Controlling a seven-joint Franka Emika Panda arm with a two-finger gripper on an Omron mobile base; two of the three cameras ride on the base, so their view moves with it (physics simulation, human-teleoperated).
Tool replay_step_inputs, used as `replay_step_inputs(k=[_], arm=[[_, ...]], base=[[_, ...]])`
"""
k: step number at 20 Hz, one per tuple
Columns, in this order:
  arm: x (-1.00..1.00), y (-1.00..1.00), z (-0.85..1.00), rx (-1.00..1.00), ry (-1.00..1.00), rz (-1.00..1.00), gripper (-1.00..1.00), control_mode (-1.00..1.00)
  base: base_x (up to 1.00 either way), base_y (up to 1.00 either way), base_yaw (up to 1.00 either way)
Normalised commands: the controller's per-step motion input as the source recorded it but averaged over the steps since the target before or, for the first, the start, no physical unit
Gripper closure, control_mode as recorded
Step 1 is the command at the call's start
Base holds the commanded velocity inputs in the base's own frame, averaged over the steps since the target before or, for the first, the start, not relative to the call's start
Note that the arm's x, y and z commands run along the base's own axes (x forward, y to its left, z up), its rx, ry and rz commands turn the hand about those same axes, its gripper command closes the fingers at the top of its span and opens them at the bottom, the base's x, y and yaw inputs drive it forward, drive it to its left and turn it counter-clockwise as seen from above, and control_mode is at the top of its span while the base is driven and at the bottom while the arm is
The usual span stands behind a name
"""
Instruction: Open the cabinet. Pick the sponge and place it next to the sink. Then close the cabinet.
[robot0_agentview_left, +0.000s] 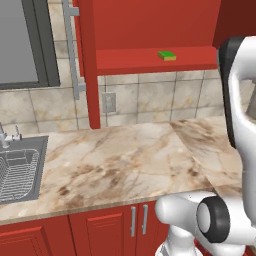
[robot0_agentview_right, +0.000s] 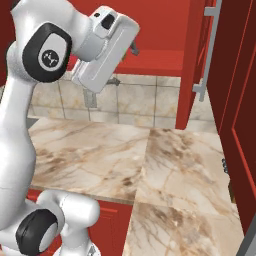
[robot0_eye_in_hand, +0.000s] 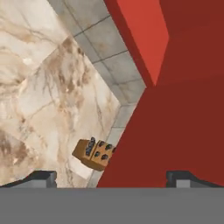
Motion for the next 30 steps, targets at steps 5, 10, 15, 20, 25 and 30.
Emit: replay_step_inputs(k=[5,10,15,20,25,30], arm=[[0.00,0.29,-0.03,0.44,-0.27,-0.22,-1.00,-1.00],[0.00,0.42,-0.51,0.29,-0.32,-0.20,-1.00,-1.00],[0.06,0.58,-0.18,0.23,-0.41,-0.16,-1.00,-1.00],[0.08,0.36,0.00,0.33,-0.31,-0.10,-1.00,-1.00],[0.05,0.10,0.13,0.23,-0.06,-0.02,-1.00,-1.00],[0.15,0.15,0.12,0.19,0.00,0.04,-1.00,-1.00]], base=[[0.00,0.00,0.00],[0.00,0.00,0.00],[0.00,0.00,0.00],[0.00,0.00,0.00],[0.00,0.00,0.00],[0.00,0.00,0.00]])
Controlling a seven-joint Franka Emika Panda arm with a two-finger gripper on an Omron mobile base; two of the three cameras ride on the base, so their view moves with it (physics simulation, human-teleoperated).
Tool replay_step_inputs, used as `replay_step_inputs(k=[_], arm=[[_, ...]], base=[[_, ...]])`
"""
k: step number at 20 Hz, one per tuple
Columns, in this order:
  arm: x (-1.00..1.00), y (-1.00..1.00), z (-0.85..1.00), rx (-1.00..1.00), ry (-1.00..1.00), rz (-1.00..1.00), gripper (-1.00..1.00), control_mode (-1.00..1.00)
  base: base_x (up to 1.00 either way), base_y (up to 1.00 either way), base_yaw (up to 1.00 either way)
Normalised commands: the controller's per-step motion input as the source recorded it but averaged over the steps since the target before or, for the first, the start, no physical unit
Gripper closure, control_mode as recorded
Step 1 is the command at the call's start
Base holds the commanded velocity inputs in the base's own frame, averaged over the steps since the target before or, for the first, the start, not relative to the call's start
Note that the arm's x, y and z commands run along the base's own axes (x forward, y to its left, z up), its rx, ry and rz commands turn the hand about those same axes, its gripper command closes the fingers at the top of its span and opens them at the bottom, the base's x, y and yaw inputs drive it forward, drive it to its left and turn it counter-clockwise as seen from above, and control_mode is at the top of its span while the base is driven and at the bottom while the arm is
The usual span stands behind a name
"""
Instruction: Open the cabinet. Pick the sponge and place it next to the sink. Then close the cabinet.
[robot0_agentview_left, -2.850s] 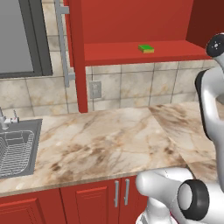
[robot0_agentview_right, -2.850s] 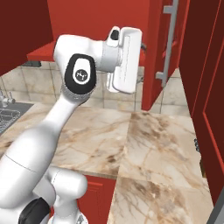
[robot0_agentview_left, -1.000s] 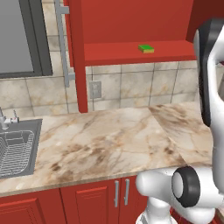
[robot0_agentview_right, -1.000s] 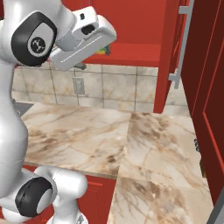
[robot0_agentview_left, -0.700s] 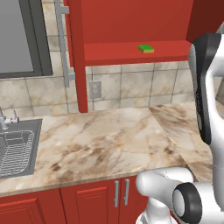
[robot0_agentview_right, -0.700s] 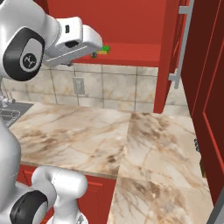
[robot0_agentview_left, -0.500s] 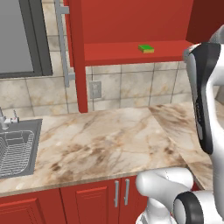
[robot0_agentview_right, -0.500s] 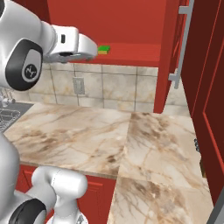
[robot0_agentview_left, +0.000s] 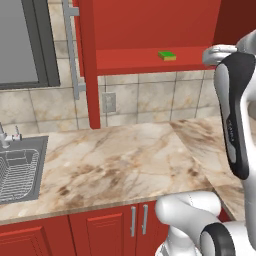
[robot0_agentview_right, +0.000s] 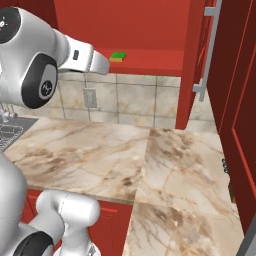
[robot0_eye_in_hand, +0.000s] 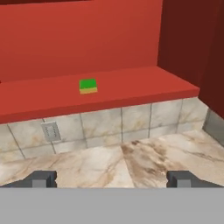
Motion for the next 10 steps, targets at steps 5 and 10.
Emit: replay_step_inputs(k=[5,10], arm=[[0.25,0.29,-0.07,0.08,0.00,0.08,-1.00,-1.00],[0.46,0.31,-0.03,0.00,0.00,0.07,-1.00,-1.00]], base=[[0.00,0.00,0.00],[0.00,0.00,0.00]])
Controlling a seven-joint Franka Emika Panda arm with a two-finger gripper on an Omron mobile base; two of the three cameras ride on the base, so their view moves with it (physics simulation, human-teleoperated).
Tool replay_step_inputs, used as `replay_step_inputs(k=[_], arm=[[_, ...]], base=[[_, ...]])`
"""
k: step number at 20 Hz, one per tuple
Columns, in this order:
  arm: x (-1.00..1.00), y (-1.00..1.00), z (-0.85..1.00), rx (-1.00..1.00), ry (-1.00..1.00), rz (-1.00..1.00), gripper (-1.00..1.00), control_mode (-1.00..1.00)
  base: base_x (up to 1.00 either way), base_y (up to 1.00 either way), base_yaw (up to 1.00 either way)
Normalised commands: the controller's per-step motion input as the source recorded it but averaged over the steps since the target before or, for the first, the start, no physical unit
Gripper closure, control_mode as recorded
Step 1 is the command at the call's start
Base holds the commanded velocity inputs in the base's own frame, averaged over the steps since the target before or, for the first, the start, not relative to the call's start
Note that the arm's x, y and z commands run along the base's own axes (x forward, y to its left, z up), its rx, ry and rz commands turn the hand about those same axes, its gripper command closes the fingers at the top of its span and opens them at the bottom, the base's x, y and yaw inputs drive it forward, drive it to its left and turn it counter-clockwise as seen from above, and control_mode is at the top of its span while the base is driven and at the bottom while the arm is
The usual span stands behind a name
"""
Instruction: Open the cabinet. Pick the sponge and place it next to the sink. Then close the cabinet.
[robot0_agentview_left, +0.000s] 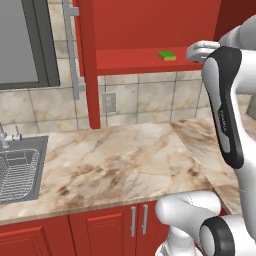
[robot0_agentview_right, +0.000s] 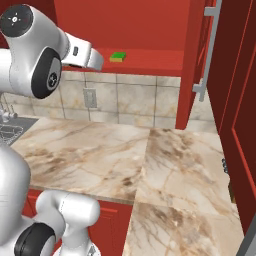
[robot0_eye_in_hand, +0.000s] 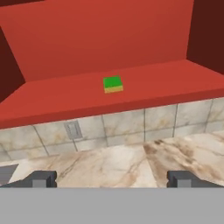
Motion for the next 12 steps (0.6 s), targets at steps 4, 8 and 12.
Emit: replay_step_inputs(k=[4,8,12], arm=[[0.54,0.18,-0.02,0.00,0.00,0.00,-1.00,-1.00],[0.43,0.08,0.00,0.00,0.00,0.00,-1.00,-1.00],[0.40,0.00,-0.04,0.00,0.00,0.00,-1.00,-1.00]], base=[[0.00,0.00,0.00],[0.00,0.00,0.00],[0.00,0.00,0.00]])
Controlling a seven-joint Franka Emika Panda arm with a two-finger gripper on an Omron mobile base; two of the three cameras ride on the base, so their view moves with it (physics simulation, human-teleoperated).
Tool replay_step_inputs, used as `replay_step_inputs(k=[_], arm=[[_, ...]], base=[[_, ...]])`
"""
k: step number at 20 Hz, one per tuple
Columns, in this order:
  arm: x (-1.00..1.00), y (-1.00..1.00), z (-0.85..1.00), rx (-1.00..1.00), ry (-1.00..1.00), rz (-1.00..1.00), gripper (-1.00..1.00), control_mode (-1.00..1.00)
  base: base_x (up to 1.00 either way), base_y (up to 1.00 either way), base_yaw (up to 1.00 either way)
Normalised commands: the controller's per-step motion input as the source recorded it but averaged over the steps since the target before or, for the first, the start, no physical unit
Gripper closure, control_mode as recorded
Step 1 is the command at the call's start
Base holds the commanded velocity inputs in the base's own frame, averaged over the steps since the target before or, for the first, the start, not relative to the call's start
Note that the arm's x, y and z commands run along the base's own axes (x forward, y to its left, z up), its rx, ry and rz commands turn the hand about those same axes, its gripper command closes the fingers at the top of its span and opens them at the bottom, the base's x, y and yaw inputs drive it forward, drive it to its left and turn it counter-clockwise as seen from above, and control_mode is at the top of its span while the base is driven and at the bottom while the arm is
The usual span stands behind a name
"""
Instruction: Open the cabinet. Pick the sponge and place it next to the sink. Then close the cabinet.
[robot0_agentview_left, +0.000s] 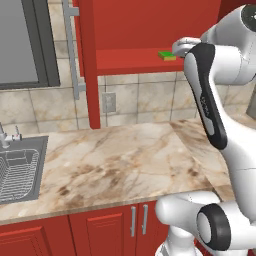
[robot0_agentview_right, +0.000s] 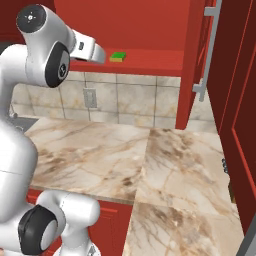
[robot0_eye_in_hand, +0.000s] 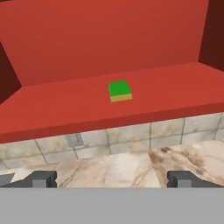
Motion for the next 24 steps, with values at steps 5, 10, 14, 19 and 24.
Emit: replay_step_inputs(k=[5,10,14,19,24], arm=[[0.37,0.00,-0.10,0.00,0.00,0.00,-1.00,-1.00],[0.49,0.00,-0.14,0.00,0.00,0.01,-1.00,-1.00],[0.59,-0.01,-0.03,0.00,0.00,0.01,-1.00,-1.00],[0.57,-0.10,0.00,0.00,0.00,0.00,-1.00,-1.00],[0.52,-0.13,-0.02,0.00,0.00,0.01,-1.00,-1.00]], base=[[0.00,0.00,0.00],[0.00,0.00,0.00],[0.00,0.00,0.00],[0.00,0.00,0.00],[0.00,0.00,0.00]])
